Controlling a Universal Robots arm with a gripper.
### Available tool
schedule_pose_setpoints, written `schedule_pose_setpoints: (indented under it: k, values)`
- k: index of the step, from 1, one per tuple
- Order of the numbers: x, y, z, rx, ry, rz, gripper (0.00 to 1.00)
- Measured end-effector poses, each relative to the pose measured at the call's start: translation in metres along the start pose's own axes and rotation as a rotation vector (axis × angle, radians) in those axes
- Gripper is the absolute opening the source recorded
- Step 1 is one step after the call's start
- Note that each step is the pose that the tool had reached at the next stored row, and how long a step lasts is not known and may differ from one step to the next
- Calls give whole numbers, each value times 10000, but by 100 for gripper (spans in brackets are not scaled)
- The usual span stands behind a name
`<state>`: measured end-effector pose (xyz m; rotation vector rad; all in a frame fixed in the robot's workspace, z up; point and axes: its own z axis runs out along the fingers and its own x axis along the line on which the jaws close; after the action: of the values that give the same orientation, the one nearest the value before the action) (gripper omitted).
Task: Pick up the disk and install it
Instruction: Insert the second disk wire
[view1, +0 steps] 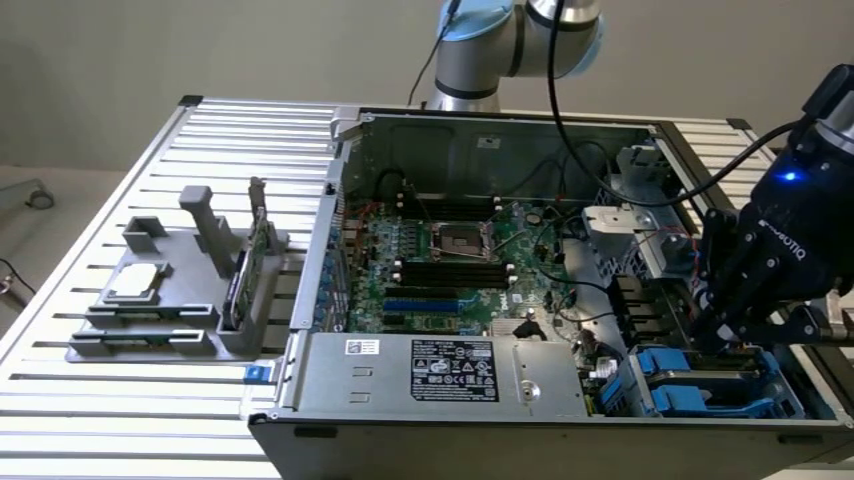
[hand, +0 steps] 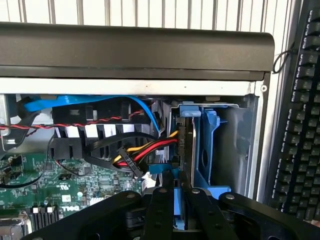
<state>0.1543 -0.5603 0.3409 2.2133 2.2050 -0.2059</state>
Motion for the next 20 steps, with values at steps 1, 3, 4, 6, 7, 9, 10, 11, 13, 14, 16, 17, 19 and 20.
schedule_pose_setpoints:
  k: [1, 3, 4, 6, 7, 9, 10, 11, 13, 14, 16, 17, 19, 20]
  values:
    - [-2, 1, 0, 0, 20, -4, 16]
    - [-7, 2, 1, 0, 34, -10, 16]
    - [-12, 2, 1, -1, 36, -12, 16]
    - [-19, 3, 2, -1, 37, -16, 16]
    - [-22, 3, 3, -2, 37, -17, 16]
    - [-28, 3, 6, -2, 39, -21, 16]
    - [-30, 3, 9, -2, 42, -25, 16]
    - [-33, 3, 10, -3, 42, -30, 16]
    - [-37, 4, 11, -4, 43, -39, 16]
    - [-39, 4, 12, -4, 44, -43, 16]
    - [-43, 4, 15, -5, 49, -53, 16]
    - [-44, 4, 16, -5, 51, -59, 16]
    - [-47, 5, 17, -6, 59, -70, 16]
    - [-48, 8, 18, -7, 66, -79, 16]
